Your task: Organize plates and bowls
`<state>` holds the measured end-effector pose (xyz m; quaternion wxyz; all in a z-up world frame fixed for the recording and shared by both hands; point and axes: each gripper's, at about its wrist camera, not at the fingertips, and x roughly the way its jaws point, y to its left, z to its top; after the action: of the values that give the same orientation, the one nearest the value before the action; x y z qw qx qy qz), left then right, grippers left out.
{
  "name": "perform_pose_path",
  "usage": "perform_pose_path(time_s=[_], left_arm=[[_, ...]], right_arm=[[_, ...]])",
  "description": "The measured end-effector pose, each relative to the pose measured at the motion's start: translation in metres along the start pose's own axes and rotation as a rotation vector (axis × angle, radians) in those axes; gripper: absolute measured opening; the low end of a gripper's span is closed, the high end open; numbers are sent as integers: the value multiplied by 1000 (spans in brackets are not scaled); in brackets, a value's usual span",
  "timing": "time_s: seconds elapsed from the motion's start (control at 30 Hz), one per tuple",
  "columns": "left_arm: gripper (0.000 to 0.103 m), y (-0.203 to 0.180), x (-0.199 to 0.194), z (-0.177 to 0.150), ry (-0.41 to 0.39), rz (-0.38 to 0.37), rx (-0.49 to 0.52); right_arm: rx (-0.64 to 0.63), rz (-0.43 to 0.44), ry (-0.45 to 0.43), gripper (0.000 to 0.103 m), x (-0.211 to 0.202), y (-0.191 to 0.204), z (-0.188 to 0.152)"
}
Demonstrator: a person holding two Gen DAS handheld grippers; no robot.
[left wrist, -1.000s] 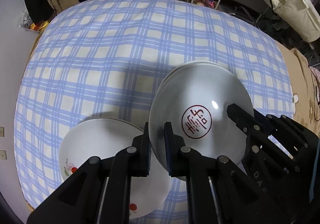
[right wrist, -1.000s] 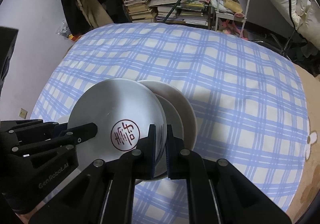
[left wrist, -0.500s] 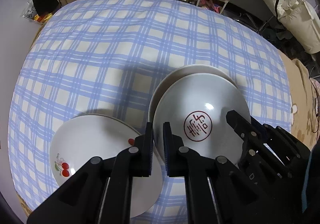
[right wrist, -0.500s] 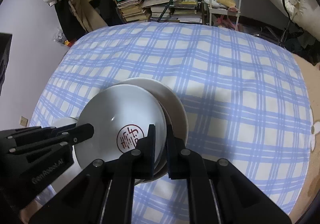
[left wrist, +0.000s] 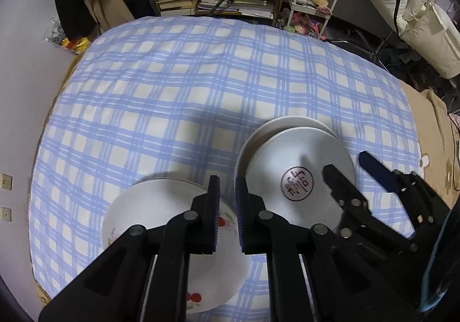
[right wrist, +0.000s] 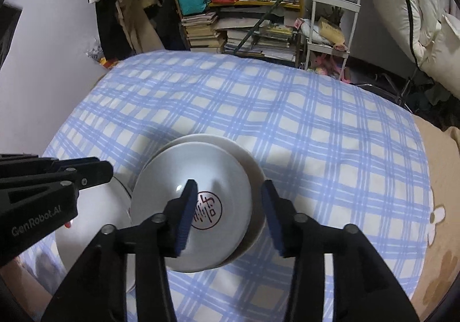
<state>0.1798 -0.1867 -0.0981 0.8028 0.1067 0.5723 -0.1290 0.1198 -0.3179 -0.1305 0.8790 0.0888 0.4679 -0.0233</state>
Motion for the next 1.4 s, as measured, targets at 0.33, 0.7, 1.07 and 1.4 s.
perform_pose_path(time_s=[0.33,0.7,1.07,1.4], left_arm=[[19,15,6,-10,11,42,-5],[51,27,18,-14,25,38,-20],[54,36,31,-6,33,-69,-86],[54,37,51,0,70,-126,-126]], right_arm=[[116,-7,15,86,-14,-31,-2],[209,-50,71,95,-16,-62,-11],[304,-51,133,98,-3,-79,-15],[404,-21,191,99,16,-96,-22]])
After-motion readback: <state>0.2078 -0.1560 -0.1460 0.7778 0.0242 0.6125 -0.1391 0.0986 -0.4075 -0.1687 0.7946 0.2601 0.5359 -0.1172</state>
